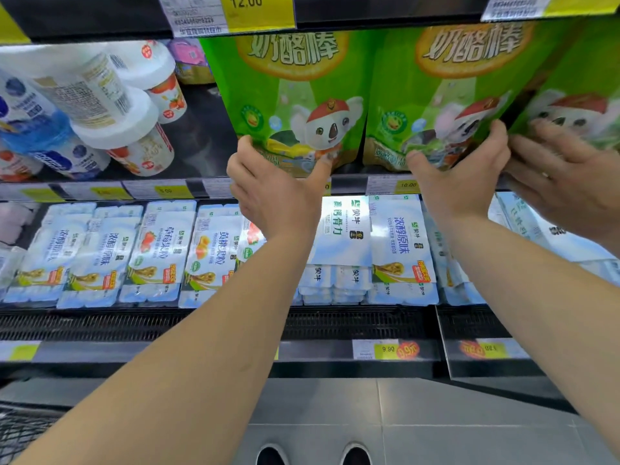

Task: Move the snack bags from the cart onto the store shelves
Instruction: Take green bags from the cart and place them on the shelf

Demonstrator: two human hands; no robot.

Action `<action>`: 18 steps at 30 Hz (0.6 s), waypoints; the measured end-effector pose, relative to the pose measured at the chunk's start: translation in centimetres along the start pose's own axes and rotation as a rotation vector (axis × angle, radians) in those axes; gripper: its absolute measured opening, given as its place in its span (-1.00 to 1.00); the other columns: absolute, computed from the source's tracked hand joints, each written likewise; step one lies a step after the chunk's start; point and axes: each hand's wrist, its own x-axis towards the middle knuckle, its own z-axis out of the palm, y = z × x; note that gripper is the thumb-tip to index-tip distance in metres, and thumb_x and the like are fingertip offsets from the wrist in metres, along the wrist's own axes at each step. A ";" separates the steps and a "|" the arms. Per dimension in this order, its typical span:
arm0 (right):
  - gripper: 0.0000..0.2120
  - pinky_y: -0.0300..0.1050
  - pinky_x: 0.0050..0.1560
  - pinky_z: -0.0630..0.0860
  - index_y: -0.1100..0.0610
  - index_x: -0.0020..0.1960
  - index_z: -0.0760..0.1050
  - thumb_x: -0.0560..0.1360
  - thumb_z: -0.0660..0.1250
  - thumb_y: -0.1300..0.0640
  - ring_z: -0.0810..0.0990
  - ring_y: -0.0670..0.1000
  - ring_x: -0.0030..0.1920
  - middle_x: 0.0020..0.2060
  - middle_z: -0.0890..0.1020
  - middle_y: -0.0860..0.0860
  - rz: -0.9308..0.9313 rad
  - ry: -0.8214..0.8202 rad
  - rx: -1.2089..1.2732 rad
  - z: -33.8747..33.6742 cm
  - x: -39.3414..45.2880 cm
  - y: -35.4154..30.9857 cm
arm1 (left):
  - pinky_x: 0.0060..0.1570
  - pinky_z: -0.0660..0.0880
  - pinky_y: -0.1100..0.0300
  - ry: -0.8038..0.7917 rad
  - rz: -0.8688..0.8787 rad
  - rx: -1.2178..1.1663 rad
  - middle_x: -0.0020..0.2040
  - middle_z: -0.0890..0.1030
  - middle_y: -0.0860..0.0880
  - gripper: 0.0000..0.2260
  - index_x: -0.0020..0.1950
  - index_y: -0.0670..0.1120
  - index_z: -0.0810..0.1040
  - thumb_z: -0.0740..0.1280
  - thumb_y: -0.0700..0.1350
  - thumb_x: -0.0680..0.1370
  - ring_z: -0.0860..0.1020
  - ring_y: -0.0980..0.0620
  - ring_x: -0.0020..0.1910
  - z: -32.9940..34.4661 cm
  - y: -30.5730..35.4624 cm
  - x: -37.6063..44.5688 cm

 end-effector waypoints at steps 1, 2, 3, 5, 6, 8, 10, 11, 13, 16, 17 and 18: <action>-0.04 -0.37 0.25 0.12 0.26 0.54 0.08 0.33 0.52 0.00 0.22 0.08 0.47 0.46 0.23 0.18 -0.002 -0.005 0.003 0.1 0.1 0.0 | 0.29 0.36 -0.09 -0.003 0.036 -0.010 0.41 0.28 -0.10 -0.06 0.50 -0.11 0.18 0.52 0.23 0.29 0.30 -0.14 0.37 -0.1 -0.4 0.1; -0.03 -0.40 0.23 0.09 0.26 0.54 0.07 0.33 0.51 0.00 0.20 0.06 0.48 0.47 0.22 0.18 -0.001 -0.010 0.005 0.2 0.1 0.0 | 0.36 0.31 -0.08 -0.011 0.059 -0.025 0.45 0.26 -0.12 -0.04 0.53 -0.13 0.14 0.52 0.22 0.30 0.26 -0.14 0.42 -0.3 -0.8 0.2; -0.03 -0.42 0.22 0.08 0.26 0.55 0.06 0.34 0.51 -0.01 0.19 0.05 0.49 0.48 0.21 0.17 0.005 -0.017 0.010 0.3 0.2 0.1 | 0.41 0.26 -0.07 -0.021 0.070 -0.042 0.49 0.23 -0.14 -0.02 0.55 -0.14 0.11 0.51 0.20 0.31 0.22 -0.13 0.47 -0.3 -1.1 0.4; -0.03 -0.44 0.21 0.06 0.25 0.56 0.04 0.35 0.50 -0.01 0.17 0.02 0.50 0.50 0.19 0.15 0.014 -0.025 0.014 0.4 0.3 0.2 | 0.47 0.18 -0.08 -0.040 0.067 -0.066 0.53 0.18 -0.15 0.00 0.57 -0.14 0.07 0.50 0.19 0.32 0.14 -0.12 0.53 -0.4 -1.4 0.8; -0.03 -0.45 0.20 0.05 0.25 0.56 0.04 0.36 0.50 -0.02 0.17 0.02 0.50 0.51 0.19 0.15 0.014 -0.025 0.009 0.4 0.2 0.2 | 0.48 0.17 -0.08 -0.050 0.065 -0.064 0.54 0.17 -0.15 0.00 0.58 -0.14 0.05 0.50 0.20 0.33 0.13 -0.11 0.54 -0.3 -1.5 0.8; -0.04 -0.42 0.20 0.10 0.24 0.55 0.05 0.36 0.50 -0.02 0.19 0.01 0.48 0.50 0.20 0.15 0.016 -0.009 -0.001 0.5 0.1 0.1 | 0.48 0.15 -0.07 -0.058 0.061 -0.033 0.55 0.15 -0.15 -0.02 0.58 -0.13 0.05 0.49 0.20 0.35 0.11 -0.12 0.54 -0.1 -1.6 0.8; -0.04 -0.30 0.25 0.16 0.23 0.55 0.07 0.34 0.51 -0.03 0.22 0.02 0.45 0.48 0.21 0.15 0.025 0.011 -0.013 0.6 -0.1 -0.2 | 0.47 0.13 -0.03 -0.060 0.054 0.005 0.55 0.14 -0.16 -0.03 0.58 -0.13 0.06 0.49 0.19 0.37 0.10 -0.13 0.54 0.1 -1.5 0.7; -0.04 -0.26 0.26 0.18 0.23 0.54 0.08 0.34 0.52 -0.03 0.24 0.03 0.45 0.48 0.21 0.15 0.028 0.018 -0.018 0.6 -0.1 -0.4 | 0.46 0.12 -0.02 -0.062 0.053 0.016 0.55 0.14 -0.16 -0.04 0.57 -0.13 0.07 0.50 0.19 0.37 0.10 -0.13 0.54 0.1 -1.5 0.7; -0.05 -0.23 0.27 0.19 0.24 0.53 0.09 0.34 0.52 -0.03 0.24 0.05 0.45 0.47 0.21 0.16 0.026 0.029 -0.019 0.7 -0.3 -0.7 | 0.46 0.13 -0.03 -0.061 0.058 0.029 0.55 0.14 -0.16 -0.05 0.57 -0.14 0.08 0.50 0.19 0.37 0.11 -0.13 0.54 0.0 -1.6 0.7; -0.08 -0.26 0.23 0.21 0.23 0.52 0.12 0.33 0.50 -0.02 0.25 0.05 0.42 0.45 0.24 0.16 -0.010 0.028 -0.019 0.1 -1.2 -0.6 | 0.47 0.13 -0.06 -0.076 0.143 0.073 0.56 0.12 -0.17 -0.10 0.57 -0.14 0.08 0.44 0.19 0.41 0.09 -0.14 0.55 -0.6 -2.4 0.3; -0.09 -0.25 0.25 0.22 0.23 0.52 0.13 0.33 0.49 -0.02 0.25 0.05 0.42 0.44 0.25 0.16 -0.058 0.009 -0.034 -0.3 -1.7 -0.4 | 0.48 0.14 -0.08 -0.087 0.221 0.115 0.56 0.11 -0.19 -0.13 0.57 -0.14 0.07 0.40 0.19 0.43 0.09 -0.16 0.55 -0.9 -2.8 0.0; -0.10 -0.20 0.31 0.24 0.22 0.52 0.13 0.34 0.48 -0.04 0.25 0.06 0.43 0.45 0.25 0.16 -0.126 -0.032 -0.074 -0.6 -2.4 -0.3 | 0.47 0.15 -0.11 -0.111 0.319 0.179 0.57 0.10 -0.20 -0.16 0.58 -0.14 0.07 0.36 0.19 0.46 0.09 -0.18 0.55 -1.3 -3.3 -0.5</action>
